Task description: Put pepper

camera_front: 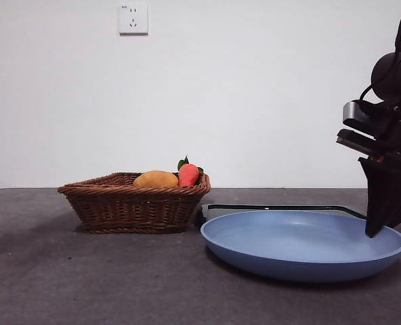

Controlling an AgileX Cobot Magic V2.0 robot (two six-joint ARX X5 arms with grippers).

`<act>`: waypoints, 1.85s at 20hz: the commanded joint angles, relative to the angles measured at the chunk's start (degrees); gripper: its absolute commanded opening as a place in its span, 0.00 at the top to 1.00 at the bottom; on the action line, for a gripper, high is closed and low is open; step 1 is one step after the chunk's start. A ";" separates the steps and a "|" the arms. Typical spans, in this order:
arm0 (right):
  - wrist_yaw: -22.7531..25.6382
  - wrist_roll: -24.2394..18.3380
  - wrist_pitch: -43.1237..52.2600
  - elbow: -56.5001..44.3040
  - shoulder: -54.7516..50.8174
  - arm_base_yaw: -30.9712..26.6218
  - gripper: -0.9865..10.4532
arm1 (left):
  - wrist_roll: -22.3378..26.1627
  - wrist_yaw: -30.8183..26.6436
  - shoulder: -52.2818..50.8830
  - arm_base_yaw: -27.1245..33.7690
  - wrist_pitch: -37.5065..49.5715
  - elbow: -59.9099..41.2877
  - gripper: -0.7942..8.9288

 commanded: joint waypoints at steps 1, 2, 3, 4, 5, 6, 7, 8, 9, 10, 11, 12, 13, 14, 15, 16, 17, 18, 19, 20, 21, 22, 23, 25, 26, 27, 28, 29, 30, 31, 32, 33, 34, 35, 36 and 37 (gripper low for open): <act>-1.55 0.11 -1.46 0.96 -2.69 0.24 0.91 | -0.50 -1.90 2.84 -2.54 0.98 1.46 0.56; -2.01 0.83 -1.97 0.96 -4.63 0.24 0.91 | -0.63 -3.43 4.22 -4.02 1.73 1.84 0.56; -2.49 1.38 -2.71 0.96 -7.32 0.11 0.91 | -0.94 -5.35 6.21 -6.16 3.28 2.32 0.56; -2.49 1.79 -3.61 0.98 -9.94 -0.09 0.91 | -2.27 -7.28 8.04 -8.07 4.98 2.78 0.56; -2.49 1.90 -4.76 0.98 -12.66 -0.20 0.91 | -3.43 -9.18 10.36 -10.03 6.93 3.39 0.56; -2.69 2.01 -6.16 1.01 -15.41 -0.20 0.91 | -3.74 -10.95 12.92 -11.91 8.31 4.33 0.56; -2.60 2.08 -7.56 1.03 -18.25 -0.20 0.91 | -4.20 -13.22 16.09 -13.86 9.60 5.66 0.56; -2.49 2.10 -8.68 1.05 -21.14 -0.20 0.91 | -4.83 -15.93 19.39 -15.74 10.36 7.30 0.56; -2.40 2.34 -9.46 1.05 -23.89 -0.20 0.91 | -4.92 -18.71 23.04 -17.59 10.60 9.35 0.56; -2.38 2.58 -9.86 1.05 -26.34 -0.20 0.91 | -4.94 -21.14 26.51 -19.12 10.58 11.50 0.56; -2.38 3.23 -10.25 1.07 -28.72 -0.26 0.91 | -4.94 -24.04 30.73 -20.61 10.58 14.19 0.56; -2.40 4.04 -10.56 1.16 -30.42 -0.55 0.91 | -4.94 -26.05 34.21 -21.53 10.54 16.46 0.56; -2.40 4.59 -10.84 1.20 -32.52 -1.01 0.91 | -4.94 -27.67 38.40 -22.38 10.54 19.26 0.56; -2.38 5.31 -11.02 1.22 -34.03 -1.42 0.91 | -4.94 -28.70 41.83 -22.99 10.49 21.53 0.56; -2.34 5.79 -11.39 1.25 -35.82 -1.92 0.91 | -4.98 -29.86 45.72 -23.47 10.49 24.13 0.56; -2.27 5.95 -11.52 1.27 -37.22 -2.34 0.91 | -5.09 -31.19 48.92 -23.80 10.43 26.23 0.56; -2.19 6.38 -11.69 1.27 -38.47 -2.75 0.91 | -5.22 -32.22 52.52 -24.04 10.10 28.63 0.56; -2.10 6.67 -12.00 1.27 -39.60 -3.15 0.91 | -5.40 -33.05 55.60 -24.22 9.99 30.56 0.56; -1.81 6.93 -12.28 1.27 -40.68 -3.58 0.91 | -5.42 -33.16 58.53 -24.22 10.01 32.30 0.56; -0.90 7.28 -12.35 1.27 -41.70 -3.98 0.91 | -5.95 -33.22 61.11 -24.24 9.99 33.79 0.56; -0.74 7.32 -12.37 1.27 -42.73 -4.31 0.91 | -6.60 -33.24 63.47 -24.24 10.05 35.10 0.56; -0.76 7.76 -12.37 1.27 -43.52 -4.55 0.91 | -6.71 -33.48 65.53 -24.24 10.43 35.93 0.56; -0.70 7.87 -12.37 1.29 -44.26 -4.85 0.91 | -6.73 -33.99 67.43 -24.24 10.51 36.72 0.56; -0.72 7.87 -12.39 1.29 -45.40 -5.55 0.91 | -6.71 -34.84 70.60 -24.26 10.71 37.59 0.56; -0.74 7.87 -12.39 1.29 -45.79 -5.84 0.91 | -6.71 -34.95 71.84 -24.26 10.95 37.88 0.56; -0.72 7.85 -12.39 1.29 -46.01 -6.05 0.91 | -6.75 -34.97 73.02 -24.26 11.78 37.88 0.56; -0.72 7.85 -12.39 1.29 -46.10 -6.21 0.91 | -6.95 -34.99 74.03 -24.28 12.44 37.88 0.56; -0.72 7.85 -12.39 1.29 -46.10 -6.23 0.91 | -7.37 -35.04 74.88 -24.39 12.90 37.88 0.56; -0.72 7.85 -12.39 1.29 -46.10 -6.23 0.91 | -7.93 -35.12 75.47 -24.39 13.07 37.88 0.56; -0.72 7.85 -12.37 1.29 -46.10 -6.23 0.91 | -7.98 -35.69 76.04 -24.44 13.35 37.86 0.56; -0.72 7.82 -12.31 1.29 -46.07 -6.21 0.91 | -7.98 -35.82 76.15 -24.55 13.46 37.88 0.56; -0.72 7.82 -12.28 1.29 -46.07 -6.23 0.91 | -7.96 -35.82 76.17 -24.55 13.62 37.86 0.57; -0.74 7.85 -12.26 1.29 -46.07 -6.21 0.91 | -7.96 -35.82 76.17 -24.55 13.66 37.88 0.60; -0.72 7.82 -12.24 1.27 -46.07 -6.21 0.91 | -7.98 -35.82 76.17 -24.55 13.60 37.86 0.64; -0.72 7.82 -12.26 1.29 -46.07 -6.21 0.91 | -8.46 -35.69 76.22 -24.52 13.49 37.86 0.65; -0.72 7.74 -12.26 1.29 -46.07 -6.21 0.91 | -9.42 -35.54 76.39 -24.52 13.40 37.86 0.65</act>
